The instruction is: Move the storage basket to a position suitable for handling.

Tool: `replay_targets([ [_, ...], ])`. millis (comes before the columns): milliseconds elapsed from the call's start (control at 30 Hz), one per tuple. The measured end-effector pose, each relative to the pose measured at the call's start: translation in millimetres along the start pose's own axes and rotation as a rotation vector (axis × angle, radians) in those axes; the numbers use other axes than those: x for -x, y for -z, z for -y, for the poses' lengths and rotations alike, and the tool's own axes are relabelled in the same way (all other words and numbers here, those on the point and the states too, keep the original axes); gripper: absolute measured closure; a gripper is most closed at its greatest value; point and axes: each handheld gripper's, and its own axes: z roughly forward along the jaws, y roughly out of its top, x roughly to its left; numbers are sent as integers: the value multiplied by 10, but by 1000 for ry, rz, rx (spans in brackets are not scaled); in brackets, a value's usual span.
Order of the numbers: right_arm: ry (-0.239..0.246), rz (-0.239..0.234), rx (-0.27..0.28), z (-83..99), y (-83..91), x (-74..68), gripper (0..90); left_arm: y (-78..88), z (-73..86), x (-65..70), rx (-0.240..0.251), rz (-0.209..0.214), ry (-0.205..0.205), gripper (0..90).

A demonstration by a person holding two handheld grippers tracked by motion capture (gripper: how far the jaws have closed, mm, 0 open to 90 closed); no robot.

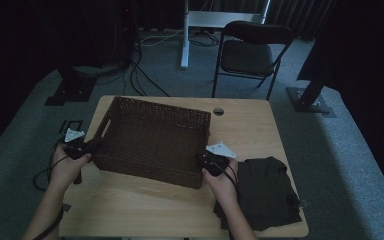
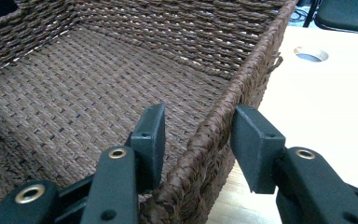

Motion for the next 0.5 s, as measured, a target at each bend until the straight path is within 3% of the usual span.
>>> replay_targets([
  [200, -2, -15, 1, 5, 9, 30, 574, 92, 76, 59, 4, -24, 19, 743],
  [500, 35, -48, -11, 9, 38, 68, 581, 257, 213, 148, 10, -45, 57, 743],
])
